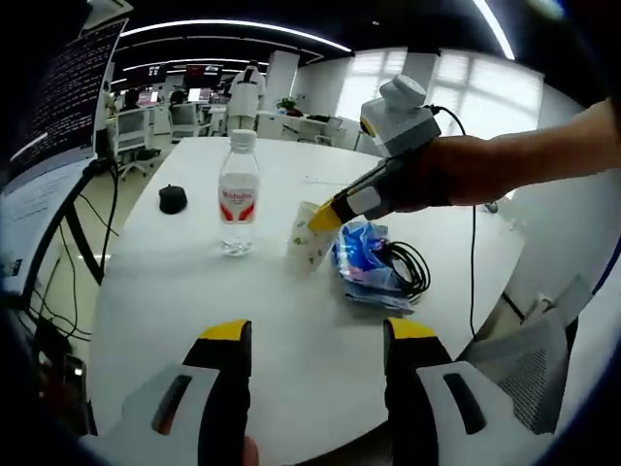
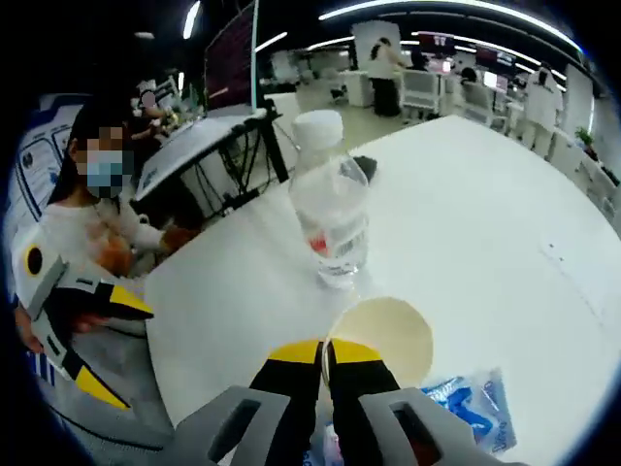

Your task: Arrange the tabletop items into an orderly group along one side of the table until the central work area is clear of visible clutter.

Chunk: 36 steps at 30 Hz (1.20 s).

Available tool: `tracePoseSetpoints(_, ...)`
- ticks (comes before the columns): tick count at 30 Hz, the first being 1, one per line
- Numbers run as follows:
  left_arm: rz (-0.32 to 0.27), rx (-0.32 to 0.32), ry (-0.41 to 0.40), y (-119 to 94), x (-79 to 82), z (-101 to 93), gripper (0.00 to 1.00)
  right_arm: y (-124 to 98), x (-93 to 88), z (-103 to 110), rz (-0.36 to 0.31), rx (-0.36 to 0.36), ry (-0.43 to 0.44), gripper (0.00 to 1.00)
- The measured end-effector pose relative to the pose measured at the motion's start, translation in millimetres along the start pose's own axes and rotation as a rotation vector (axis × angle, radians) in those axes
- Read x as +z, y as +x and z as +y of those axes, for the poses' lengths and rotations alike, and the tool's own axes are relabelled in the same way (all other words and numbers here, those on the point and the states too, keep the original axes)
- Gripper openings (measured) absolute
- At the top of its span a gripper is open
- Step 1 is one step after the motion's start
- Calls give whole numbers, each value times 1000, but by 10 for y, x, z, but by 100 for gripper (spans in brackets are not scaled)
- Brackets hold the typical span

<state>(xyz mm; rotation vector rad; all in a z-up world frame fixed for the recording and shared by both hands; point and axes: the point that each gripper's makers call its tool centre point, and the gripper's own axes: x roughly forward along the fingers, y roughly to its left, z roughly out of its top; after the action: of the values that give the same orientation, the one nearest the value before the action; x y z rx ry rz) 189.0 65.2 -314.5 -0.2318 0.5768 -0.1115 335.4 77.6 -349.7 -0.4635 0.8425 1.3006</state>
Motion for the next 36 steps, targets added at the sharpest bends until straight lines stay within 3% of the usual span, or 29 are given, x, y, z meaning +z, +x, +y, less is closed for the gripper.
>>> tracePoseSetpoints(9,12,-5,-1,12,-39,-6,54,138,134,-24,6,-12,-110,1)
tracePoseSetpoints(19,8,16,-15,-17,-22,164,54,337,284,-204,24,-49,-212,2)
tracePoseSetpoints(28,1,23,-27,-32,10,169,54,389,334,-223,13,-34,-210,4)
tracePoseSetpoints(36,10,14,-25,-28,-29,154,53,358,353,-270,-5,-30,-197,17)
